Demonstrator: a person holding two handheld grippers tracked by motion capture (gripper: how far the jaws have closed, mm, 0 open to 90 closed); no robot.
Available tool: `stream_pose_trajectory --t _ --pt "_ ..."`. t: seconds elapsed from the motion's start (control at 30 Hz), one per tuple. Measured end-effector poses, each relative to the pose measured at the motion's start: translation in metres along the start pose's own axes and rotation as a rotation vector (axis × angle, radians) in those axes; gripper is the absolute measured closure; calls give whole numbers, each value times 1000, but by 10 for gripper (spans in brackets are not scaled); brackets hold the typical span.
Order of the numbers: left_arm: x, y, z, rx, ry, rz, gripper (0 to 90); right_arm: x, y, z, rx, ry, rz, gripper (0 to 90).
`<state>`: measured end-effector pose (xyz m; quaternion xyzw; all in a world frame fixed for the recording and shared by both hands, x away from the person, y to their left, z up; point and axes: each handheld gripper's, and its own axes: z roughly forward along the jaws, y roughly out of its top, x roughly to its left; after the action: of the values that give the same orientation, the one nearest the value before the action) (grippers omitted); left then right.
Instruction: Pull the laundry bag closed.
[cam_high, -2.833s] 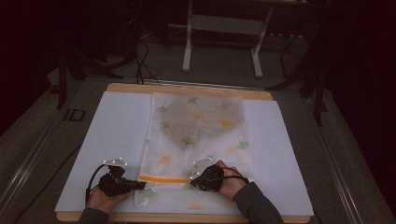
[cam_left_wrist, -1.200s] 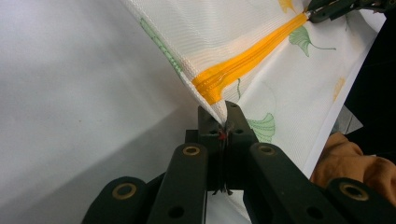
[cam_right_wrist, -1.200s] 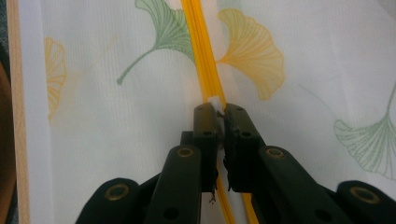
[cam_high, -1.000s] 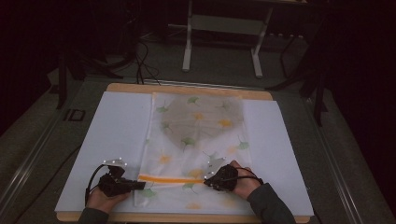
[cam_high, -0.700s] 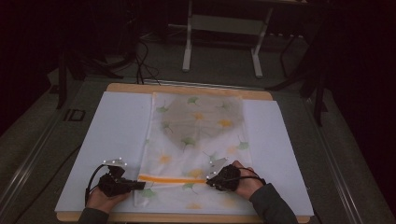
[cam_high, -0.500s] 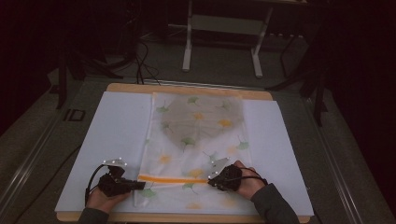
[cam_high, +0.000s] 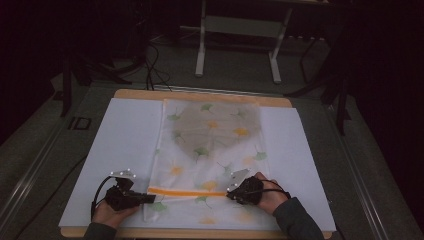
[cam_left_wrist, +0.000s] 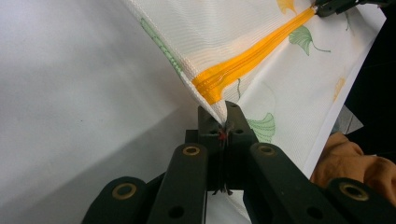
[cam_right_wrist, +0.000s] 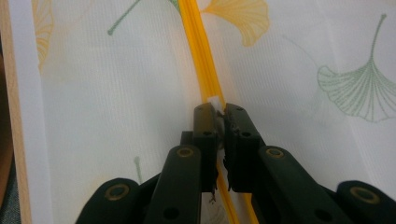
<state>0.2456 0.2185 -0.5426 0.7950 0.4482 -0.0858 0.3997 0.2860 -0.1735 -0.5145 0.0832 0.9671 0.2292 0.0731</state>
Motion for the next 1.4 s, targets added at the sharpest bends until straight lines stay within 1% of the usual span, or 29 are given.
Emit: stream_pose_trajectory --t 0.9,1.0,1.23,1.4 --pt "1 0 -1 2 3 1 885 -3 -15 -8 12 -7 30 843" --pt "1 0 -1 2 3 0 885 -4 -16 -9 7 -7 33 843" --pt "1 0 -1 2 4 -2 885 -5 -23 -13 13 -12 48 843" --pt "1 0 -1 3 5 -1 885 -6 -26 -14 12 -12 46 843"
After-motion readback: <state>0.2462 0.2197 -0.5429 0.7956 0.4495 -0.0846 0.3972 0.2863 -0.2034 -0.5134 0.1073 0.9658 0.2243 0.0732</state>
